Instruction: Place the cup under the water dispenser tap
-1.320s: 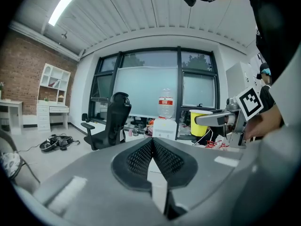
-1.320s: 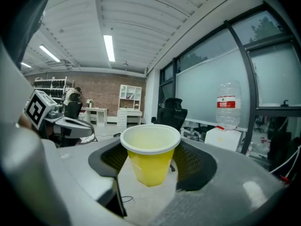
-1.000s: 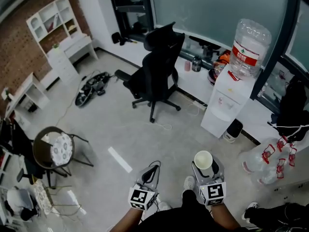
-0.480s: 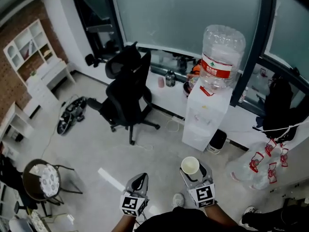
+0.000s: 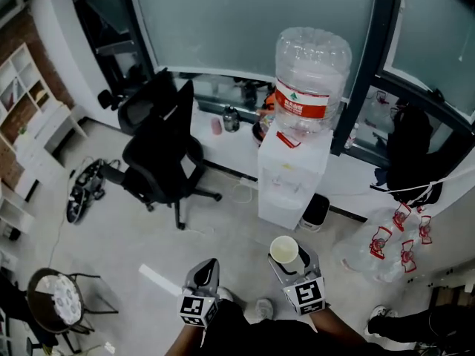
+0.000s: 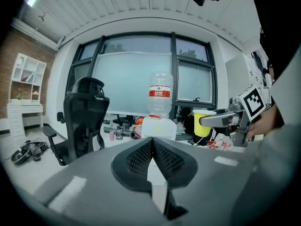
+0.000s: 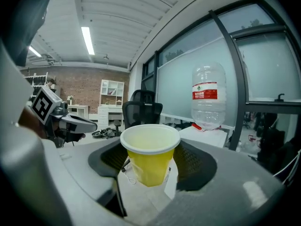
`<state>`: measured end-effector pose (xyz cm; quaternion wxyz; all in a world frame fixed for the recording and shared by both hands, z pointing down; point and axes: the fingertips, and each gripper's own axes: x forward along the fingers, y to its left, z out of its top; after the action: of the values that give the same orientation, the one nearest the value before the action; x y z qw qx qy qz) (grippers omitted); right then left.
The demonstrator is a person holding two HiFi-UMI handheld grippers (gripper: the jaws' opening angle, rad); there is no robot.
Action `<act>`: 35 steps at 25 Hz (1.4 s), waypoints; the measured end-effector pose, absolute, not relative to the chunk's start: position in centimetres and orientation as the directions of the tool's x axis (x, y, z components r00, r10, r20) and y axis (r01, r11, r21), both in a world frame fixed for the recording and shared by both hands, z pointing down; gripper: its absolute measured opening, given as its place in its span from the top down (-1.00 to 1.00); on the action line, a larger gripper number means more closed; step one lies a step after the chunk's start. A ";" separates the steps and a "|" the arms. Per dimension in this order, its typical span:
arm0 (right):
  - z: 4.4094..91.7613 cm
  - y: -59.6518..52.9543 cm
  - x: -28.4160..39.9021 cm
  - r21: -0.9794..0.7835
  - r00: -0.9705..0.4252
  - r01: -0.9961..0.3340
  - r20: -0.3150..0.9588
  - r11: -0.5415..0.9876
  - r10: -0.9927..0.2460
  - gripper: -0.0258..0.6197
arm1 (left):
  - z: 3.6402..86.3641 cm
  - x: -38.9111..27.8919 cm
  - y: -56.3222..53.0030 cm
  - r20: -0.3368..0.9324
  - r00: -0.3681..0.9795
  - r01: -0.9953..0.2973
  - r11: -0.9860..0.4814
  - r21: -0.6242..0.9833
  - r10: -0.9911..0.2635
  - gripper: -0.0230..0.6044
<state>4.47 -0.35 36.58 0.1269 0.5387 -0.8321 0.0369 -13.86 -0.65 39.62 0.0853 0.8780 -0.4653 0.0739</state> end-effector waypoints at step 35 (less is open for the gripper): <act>51.3 -15.2 10.8 0.089 0.083 -0.995 0.347 -0.055 -0.934 -0.01 | 50.9 -3.6 -23.8 0.282 0.837 -0.507 -0.859 0.076 -0.469 0.88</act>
<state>10.78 -15.22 51.26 0.1535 0.7196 -0.6701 0.0983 -3.57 -23.82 50.94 0.0738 0.9555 -0.2554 0.1278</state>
